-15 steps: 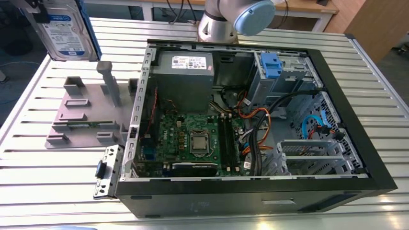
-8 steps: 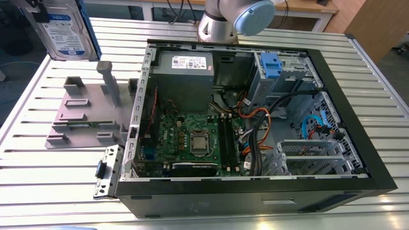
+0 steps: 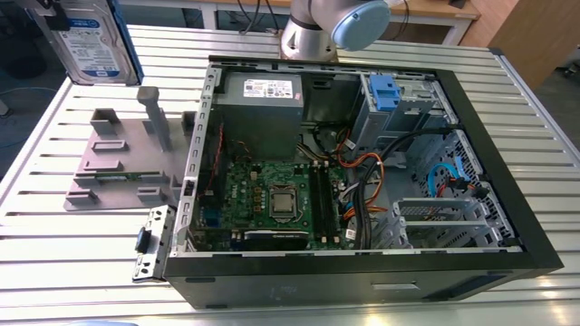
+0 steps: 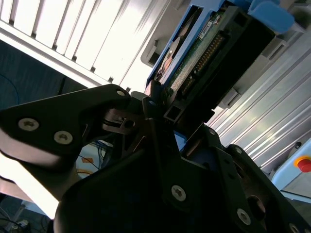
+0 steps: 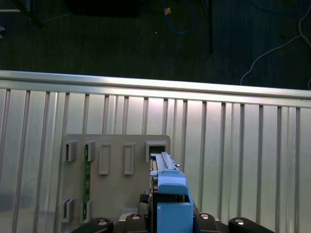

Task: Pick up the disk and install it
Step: 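Pick up the disk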

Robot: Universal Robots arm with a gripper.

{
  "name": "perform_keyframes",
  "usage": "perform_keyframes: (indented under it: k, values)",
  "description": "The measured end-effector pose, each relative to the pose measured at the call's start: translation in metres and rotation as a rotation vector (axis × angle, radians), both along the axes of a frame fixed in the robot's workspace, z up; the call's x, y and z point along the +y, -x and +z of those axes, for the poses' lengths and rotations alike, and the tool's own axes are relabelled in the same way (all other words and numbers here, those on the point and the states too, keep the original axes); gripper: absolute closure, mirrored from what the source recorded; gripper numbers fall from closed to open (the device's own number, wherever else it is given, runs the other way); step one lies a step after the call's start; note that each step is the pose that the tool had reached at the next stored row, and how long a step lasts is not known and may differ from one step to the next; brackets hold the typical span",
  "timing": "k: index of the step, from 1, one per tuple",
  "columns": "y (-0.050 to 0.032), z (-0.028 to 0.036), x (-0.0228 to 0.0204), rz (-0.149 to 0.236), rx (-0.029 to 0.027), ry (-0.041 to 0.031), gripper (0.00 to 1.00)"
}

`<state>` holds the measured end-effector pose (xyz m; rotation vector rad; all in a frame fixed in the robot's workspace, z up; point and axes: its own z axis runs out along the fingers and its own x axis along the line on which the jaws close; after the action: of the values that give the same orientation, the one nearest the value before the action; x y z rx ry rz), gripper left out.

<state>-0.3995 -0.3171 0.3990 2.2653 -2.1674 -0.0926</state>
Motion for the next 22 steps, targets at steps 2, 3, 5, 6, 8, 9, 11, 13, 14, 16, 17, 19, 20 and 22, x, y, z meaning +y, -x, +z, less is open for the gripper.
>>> perform_keyframes:
  k: [2,3,5,6,8,9,11,13,14,16,17,19,20,22]
  values:
    - [0.0000,0.0194,-0.0001,0.000,0.0000,-0.0002,0.63]
    - [0.0000,0.0195,-0.0001,0.000,0.0000,-0.0002,0.63]
    - [0.0000,0.0199,-0.0001,0.000,0.0001,-0.0001,0.63]
    - [0.0000,0.0201,-0.0001,0.000,0.0001,-0.0002,0.63]
    - [0.0000,0.0205,-0.0001,0.000,0.0001,-0.0001,0.63]
    - [0.0000,0.0208,-0.0001,0.000,0.0001,-0.0002,0.63]
    - [0.0000,0.0216,-0.0001,0.000,0.0001,-0.0002,0.63]
    - [0.0000,0.0223,-0.0001,0.000,0.0000,-0.0002,0.63]
    - [0.0000,0.0227,-0.0001,0.000,0.0000,-0.0002,0.63]
    - [0.0000,0.0234,-0.0001,0.000,0.0000,-0.0002,0.63]
    - [0.0000,0.0235,-0.0001,0.000,-0.0002,-0.0003,0.63]
    - [0.0000,0.0240,-0.0001,0.000,0.0000,-0.0002,0.63]
    - [0.0000,0.0242,-0.0001,0.000,0.0000,-0.0002,0.63]
    - [0.0000,0.0247,-0.0001,0.000,0.0001,-0.0002,0.63]
